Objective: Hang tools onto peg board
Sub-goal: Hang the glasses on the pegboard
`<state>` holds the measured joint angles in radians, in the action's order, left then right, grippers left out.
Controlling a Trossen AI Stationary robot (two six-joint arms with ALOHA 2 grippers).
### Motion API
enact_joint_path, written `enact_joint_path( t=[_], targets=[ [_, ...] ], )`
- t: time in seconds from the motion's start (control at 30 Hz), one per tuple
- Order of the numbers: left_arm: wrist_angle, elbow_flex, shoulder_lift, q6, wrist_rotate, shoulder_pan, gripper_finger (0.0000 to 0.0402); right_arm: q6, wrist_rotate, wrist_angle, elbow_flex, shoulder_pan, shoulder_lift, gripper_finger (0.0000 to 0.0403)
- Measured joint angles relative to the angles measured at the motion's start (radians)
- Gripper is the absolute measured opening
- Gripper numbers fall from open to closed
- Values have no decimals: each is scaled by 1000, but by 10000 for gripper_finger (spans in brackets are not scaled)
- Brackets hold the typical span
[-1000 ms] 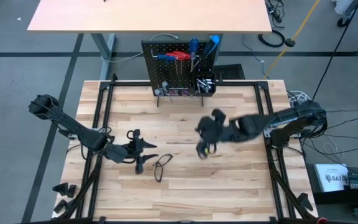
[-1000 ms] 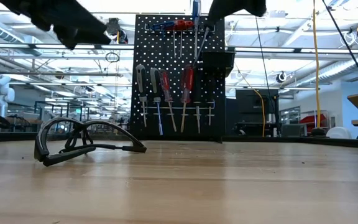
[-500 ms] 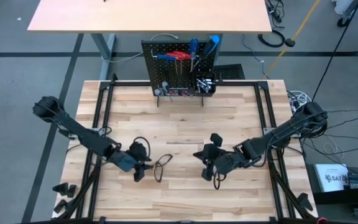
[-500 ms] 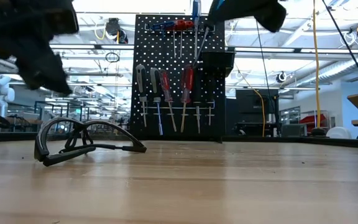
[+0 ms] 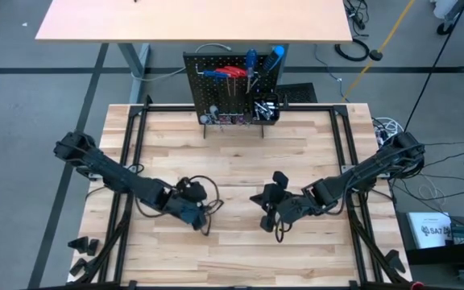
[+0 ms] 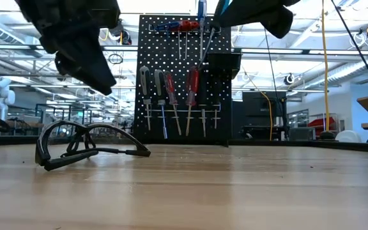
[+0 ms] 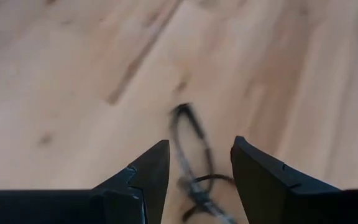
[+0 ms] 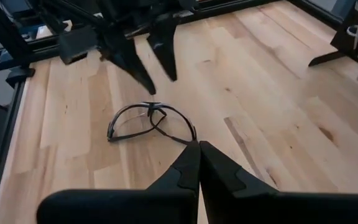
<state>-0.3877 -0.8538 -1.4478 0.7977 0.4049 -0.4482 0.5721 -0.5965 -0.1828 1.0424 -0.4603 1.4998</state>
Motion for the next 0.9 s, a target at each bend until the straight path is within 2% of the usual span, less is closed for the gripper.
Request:
enact_joint_path(
  t=[0.13, 0.27, 0.4, 0.6, 0.9],
  targets=[
    [-158, -95, -66, 46, 24, 5, 173, 10, 7, -4, 0, 0, 0, 0],
    [-175, -137, -154, 108, -8, 22, 173, -19, 8, -5, 0, 0, 0, 0],
    [-186, -145, -223, 86, -48, 49, 173, -33, 9, -7, 0, 0, 0, 0],
    [-179, -146, -244, 61, -3, 57, 173, -34, 9, -22, 0, 0, 0, 0],
    [-174, -146, -263, 79, -23, 56, 173, -38, 10, -30, 0, 0, 0, 0]
  ],
)
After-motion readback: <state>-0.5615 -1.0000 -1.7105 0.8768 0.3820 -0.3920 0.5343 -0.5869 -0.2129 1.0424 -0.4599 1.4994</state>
